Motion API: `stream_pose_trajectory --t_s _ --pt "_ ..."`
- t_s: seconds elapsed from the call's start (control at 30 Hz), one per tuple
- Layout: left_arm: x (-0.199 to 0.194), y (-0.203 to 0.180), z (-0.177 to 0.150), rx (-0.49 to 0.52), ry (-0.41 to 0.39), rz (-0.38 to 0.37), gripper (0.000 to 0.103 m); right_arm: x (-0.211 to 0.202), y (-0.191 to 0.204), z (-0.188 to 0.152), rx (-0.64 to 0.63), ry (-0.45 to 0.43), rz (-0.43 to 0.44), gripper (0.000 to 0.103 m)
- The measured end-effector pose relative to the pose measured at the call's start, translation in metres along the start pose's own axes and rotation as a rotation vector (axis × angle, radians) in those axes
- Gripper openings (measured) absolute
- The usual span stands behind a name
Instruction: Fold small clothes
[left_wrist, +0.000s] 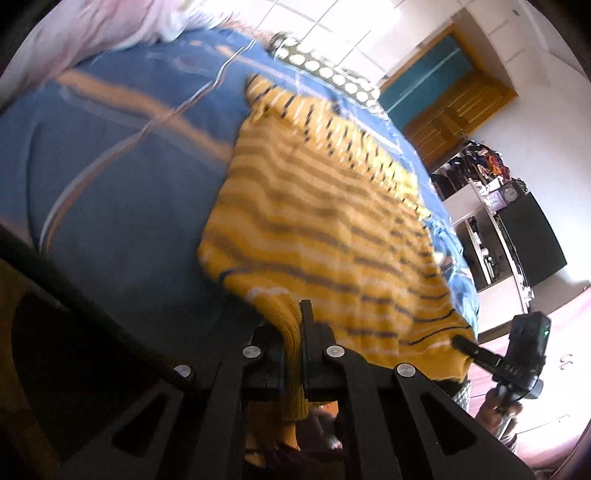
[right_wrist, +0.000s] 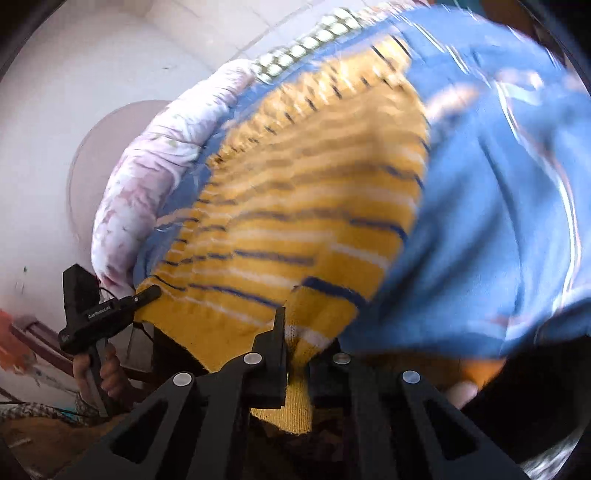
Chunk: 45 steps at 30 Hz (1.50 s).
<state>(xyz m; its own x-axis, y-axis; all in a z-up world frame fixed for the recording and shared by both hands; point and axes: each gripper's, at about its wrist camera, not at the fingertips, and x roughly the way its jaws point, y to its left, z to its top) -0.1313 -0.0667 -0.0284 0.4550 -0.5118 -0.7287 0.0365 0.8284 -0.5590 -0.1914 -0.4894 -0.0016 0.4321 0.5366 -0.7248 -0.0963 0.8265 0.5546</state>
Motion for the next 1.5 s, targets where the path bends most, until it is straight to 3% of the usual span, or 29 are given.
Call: stream_pose_trajectory --t_s 0.17,0.37,0.63,0.73,0.83,0.93,1.0,1.03,1.07,1.13,1.2,1.3,1.4,1.5 --pt "0.005 -0.012 0.056 0.012 -0.042 -0.013 0.005 -0.013 0.012 0.057 -0.048 -0.106 0.015 0.009" --pt "0.025 -0.042 0.143 0.071 -0.128 0.025 0.005 -0.007 0.024 0.133 -0.084 -0.225 -0.047 0.009" --pt "0.107 -0.053 0.242 0.106 -0.084 0.172 0.005 0.047 0.003 0.217 -0.045 -0.239 -0.144 0.009" --pt "0.139 -0.042 0.264 0.068 -0.054 0.182 0.005 0.073 -0.018 0.245 -0.001 -0.216 -0.163 0.009" --pt "0.165 -0.03 0.278 0.037 -0.017 0.163 0.009 0.099 -0.045 0.268 0.071 -0.186 -0.166 0.01" --pt "0.183 -0.01 0.297 -0.059 0.018 0.055 0.013 0.119 -0.077 0.286 0.181 -0.161 -0.136 0.014" --pt "0.186 0.002 0.306 -0.131 0.017 -0.012 0.025 0.128 -0.096 0.293 0.26 -0.154 -0.097 0.017" --pt "0.186 0.012 0.31 -0.177 0.003 -0.048 0.036 0.131 -0.105 0.297 0.301 -0.155 -0.076 0.021" --pt "0.185 0.017 0.312 -0.204 -0.015 -0.065 0.048 0.135 -0.117 0.301 0.353 -0.161 -0.05 0.026" --pt "0.179 0.028 0.316 -0.242 -0.055 -0.064 0.059 0.14 -0.129 0.306 0.414 -0.171 -0.022 0.034" --pt "0.175 0.041 0.321 -0.288 -0.079 -0.095 0.06 0.146 -0.141 0.31 0.476 -0.176 0.021 0.036" --pt "0.17 0.055 0.32 -0.311 -0.081 -0.073 0.06 0.148 -0.158 0.317 0.58 -0.196 0.083 0.039" --pt "0.163 0.055 0.313 -0.277 -0.066 -0.038 0.06 0.147 -0.164 0.327 0.628 -0.202 0.087 0.041" --pt "0.152 0.047 0.3 -0.204 -0.054 0.016 0.062 0.136 -0.152 0.335 0.585 -0.209 0.048 0.041"
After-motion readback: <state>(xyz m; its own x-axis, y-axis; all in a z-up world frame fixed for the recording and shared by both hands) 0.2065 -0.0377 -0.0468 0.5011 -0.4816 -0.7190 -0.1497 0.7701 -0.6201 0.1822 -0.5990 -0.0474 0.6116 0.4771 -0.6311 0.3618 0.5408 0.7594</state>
